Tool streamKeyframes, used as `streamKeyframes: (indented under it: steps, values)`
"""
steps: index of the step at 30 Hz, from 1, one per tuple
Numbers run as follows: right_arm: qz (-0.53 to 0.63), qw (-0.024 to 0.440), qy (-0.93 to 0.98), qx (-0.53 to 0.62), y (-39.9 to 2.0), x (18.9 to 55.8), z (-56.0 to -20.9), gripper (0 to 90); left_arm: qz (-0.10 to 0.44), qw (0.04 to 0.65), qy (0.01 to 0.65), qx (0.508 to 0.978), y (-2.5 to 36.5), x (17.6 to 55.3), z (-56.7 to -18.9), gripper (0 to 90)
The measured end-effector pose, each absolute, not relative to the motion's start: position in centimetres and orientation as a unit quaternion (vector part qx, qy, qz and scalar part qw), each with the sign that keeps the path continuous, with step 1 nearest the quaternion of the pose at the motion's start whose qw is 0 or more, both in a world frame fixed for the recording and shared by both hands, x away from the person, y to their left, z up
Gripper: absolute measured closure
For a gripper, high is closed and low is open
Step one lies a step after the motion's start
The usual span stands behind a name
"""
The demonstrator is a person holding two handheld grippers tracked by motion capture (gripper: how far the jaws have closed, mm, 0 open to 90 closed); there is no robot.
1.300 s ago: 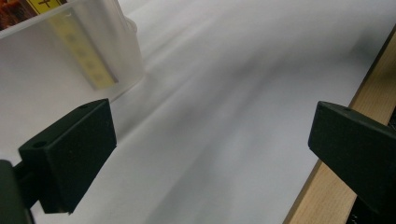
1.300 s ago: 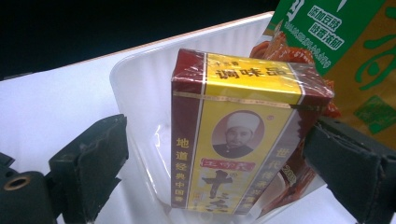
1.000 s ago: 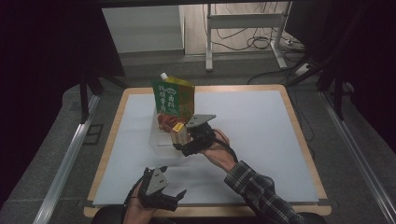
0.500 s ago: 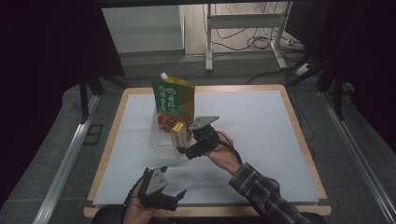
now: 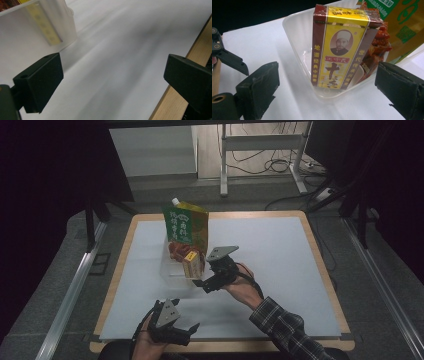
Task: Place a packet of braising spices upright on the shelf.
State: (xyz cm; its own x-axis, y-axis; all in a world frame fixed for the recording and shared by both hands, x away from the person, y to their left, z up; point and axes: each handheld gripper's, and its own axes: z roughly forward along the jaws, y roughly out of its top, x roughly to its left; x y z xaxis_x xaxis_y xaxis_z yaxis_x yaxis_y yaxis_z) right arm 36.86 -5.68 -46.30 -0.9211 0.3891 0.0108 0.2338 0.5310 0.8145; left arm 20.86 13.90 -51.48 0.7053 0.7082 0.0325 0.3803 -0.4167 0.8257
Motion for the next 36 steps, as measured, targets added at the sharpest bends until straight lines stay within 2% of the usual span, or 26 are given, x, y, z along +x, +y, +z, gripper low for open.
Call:
streamKeyframes:
  steps: [19,36]
  values:
    - [0.445,0.081,0.869,0.201,-8.0,36.3,-46.3,4.0,0.187,0.426,0.337,0.819,14.0,20.9,-51.4,3.3]
    - [0.434,0.095,0.87,0.212,-10.8,35.6,-45.8,3.8,0.186,0.42,0.342,0.82,14.0,20.9,-51.4,4.6]
